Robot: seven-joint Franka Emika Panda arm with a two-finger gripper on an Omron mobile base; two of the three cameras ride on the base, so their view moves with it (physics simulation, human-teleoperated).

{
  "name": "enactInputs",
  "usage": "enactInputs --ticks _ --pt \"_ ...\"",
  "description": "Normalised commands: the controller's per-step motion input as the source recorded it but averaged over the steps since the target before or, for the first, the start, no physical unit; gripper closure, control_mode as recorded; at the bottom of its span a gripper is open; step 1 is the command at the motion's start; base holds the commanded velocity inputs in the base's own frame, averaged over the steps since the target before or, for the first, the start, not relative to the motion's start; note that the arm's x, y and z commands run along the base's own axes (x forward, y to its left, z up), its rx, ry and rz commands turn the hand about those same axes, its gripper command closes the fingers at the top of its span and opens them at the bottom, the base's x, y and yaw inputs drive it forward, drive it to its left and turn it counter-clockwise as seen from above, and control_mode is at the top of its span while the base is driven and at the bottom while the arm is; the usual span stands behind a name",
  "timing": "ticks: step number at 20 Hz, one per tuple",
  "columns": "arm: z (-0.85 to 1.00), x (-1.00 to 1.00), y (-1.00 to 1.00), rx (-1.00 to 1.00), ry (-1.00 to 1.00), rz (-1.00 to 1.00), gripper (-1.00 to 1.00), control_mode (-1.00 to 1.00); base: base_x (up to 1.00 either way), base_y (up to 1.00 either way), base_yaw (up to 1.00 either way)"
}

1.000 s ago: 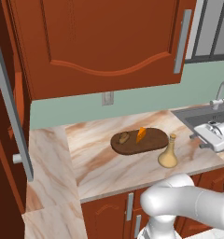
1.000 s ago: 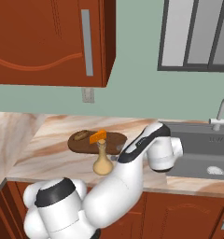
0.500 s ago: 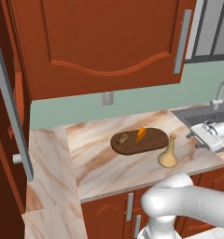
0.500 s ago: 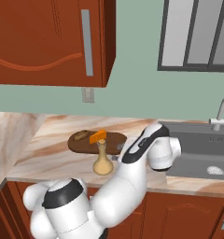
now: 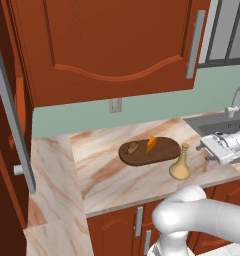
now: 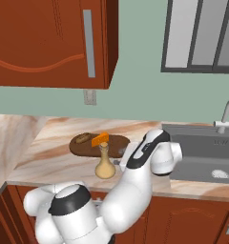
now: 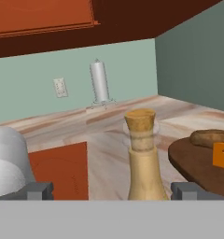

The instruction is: Retrieve the reheated potato from the microwave, then place the potato, cheese, and condiment on the cutting board.

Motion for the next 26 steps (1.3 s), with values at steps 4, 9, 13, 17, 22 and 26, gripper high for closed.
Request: enactInputs --ticks 4,9,13,17,22,26 --pt "-0.07 0.21 0.04 0.0 0.0 0.0 -1.0 -1.0 0.0 0.0 0.0" --pt "-0.06 0.18 0.12 0.0 0.0 -0.03 -1.0 -1.0 0.0 0.0 0.0" --pt "-0.16 0.07 0.16 0.0 0.0 -0.05 -1.0 -1.0 0.0 0.0 0.0" --pt "-0.17 0.12 0.11 0.0 0.0 -0.06 -1.0 -1.0 0.0 0.0 0.0" --pt "-0.19 0.09 0.06 0.0 0.0 -0.05 -1.0 -1.0 0.0 0.0 0.0" --pt "-0.15 0.15 0.06 0.0 0.0 -0.04 -1.0 -1.0 0.0 0.0 0.0"
